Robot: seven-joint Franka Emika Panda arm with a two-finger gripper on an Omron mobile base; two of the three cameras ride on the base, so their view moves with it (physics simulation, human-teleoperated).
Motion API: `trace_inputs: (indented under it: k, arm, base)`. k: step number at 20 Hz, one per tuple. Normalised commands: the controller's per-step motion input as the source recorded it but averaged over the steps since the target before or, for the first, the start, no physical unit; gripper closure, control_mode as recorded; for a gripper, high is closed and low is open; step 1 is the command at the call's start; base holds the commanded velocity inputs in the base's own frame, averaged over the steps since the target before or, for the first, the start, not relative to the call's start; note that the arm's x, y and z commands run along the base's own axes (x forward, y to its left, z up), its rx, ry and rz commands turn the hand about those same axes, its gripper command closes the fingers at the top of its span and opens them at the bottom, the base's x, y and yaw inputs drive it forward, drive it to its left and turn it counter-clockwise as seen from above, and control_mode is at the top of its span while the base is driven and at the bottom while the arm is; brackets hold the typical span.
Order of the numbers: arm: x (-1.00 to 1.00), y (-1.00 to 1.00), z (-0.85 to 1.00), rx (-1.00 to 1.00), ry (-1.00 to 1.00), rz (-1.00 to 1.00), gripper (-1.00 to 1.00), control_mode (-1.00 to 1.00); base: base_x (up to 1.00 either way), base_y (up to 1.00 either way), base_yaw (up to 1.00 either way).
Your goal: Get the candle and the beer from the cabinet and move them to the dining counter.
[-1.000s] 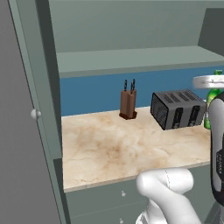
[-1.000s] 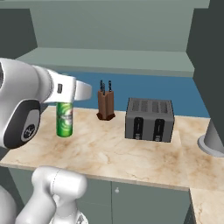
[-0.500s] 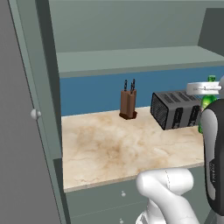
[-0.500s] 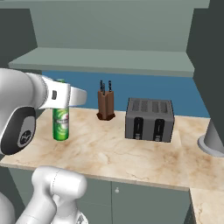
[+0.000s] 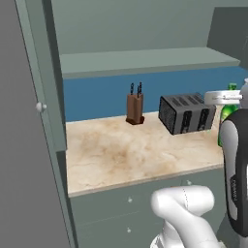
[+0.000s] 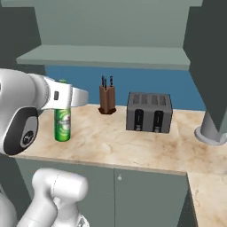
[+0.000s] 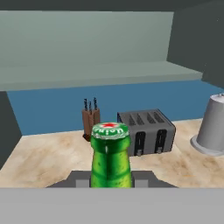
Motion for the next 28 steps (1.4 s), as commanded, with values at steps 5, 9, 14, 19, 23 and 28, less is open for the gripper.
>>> trace_inputs:
  k: [5,9,14,19,23,28]
  arm:
    - [0.0,0.0,0.0,0.0,0.0,0.0,1.0,1.0]
    - [0.0,0.0,0.0,0.0,0.0,0.0,1.0,1.0]
    - [0.0,0.0,0.0,0.0,0.0,0.0,1.0,1.0]
    - [0.0,0.0,0.0,0.0,0.0,0.0,1.0,1.0]
    - [0.0,0.0,0.0,0.0,0.0,0.0,1.0,1.0]
    - [0.0,0.0,0.0,0.0,0.0,0.0,1.0,1.0]
  base:
    - [-1.0,0.0,-0.41]
    - [-0.78,0.0,-0.86]
    - [-0.48,0.0,-0.99]
    - [-0.26,0.0,-1.0]
    - [-0.16,0.0,-1.0]
    - [-0.17,0.0,-1.0]
